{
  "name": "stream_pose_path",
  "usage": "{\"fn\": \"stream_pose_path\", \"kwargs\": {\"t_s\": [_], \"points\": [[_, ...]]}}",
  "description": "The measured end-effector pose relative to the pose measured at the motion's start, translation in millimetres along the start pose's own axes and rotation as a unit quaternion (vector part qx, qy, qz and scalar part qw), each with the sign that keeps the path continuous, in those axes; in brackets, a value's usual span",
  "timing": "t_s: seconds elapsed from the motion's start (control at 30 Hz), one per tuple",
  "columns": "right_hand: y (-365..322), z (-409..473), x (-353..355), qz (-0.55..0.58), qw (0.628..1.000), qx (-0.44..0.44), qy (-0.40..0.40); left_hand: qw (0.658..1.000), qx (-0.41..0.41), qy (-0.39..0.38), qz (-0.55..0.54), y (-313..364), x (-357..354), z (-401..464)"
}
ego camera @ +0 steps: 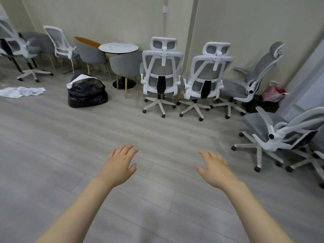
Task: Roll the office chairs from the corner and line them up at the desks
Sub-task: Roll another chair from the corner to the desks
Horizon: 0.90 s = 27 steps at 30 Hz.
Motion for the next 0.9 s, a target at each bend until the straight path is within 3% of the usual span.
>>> {"fn": "stream_pose_path", "kwargs": {"t_s": [0.4, 0.73, 0.9], "points": [[80, 225, 26, -0.016, 0.999, 0.029, -0.031, 1.0, 0.029, 0.006, 0.005, -5, -28, 224], [144, 456, 139, -0.007, 0.999, -0.017, 0.034, 1.0, 0.011, 0.022, 0.014, -30, 17, 496], [179, 545, 154, 0.011, 0.999, -0.034, 0.028, 1.0, 0.013, 0.01, 0.017, -31, 10, 597]]}}
Point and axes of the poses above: each hand's wrist, its own z-axis towards the middle knuckle, its own x-axis out of the back of the hand, y = z × x, the point moved 7 cm from there along z, towards the middle knuckle, and after that the axes turned 12 degrees about x, right-handed, at the moved point
